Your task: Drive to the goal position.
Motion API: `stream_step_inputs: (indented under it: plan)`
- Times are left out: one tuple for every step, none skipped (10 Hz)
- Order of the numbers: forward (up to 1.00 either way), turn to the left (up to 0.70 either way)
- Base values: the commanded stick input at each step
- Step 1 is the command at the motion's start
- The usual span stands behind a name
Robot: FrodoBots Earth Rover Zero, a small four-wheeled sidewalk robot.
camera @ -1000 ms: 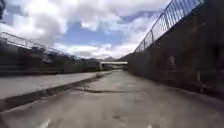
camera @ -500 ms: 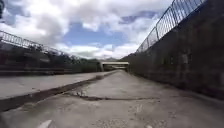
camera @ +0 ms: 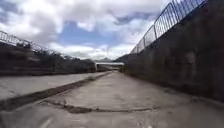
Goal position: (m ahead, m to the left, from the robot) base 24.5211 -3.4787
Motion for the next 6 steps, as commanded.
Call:
stream_step_inputs:
  plan:
    - [1.00,0.00]
    - [1.00,0.00]
    - [1.00,0.00]
    - [1.00,0.00]
    - [1.00,-0.27]
    - [1.00,-0.27]
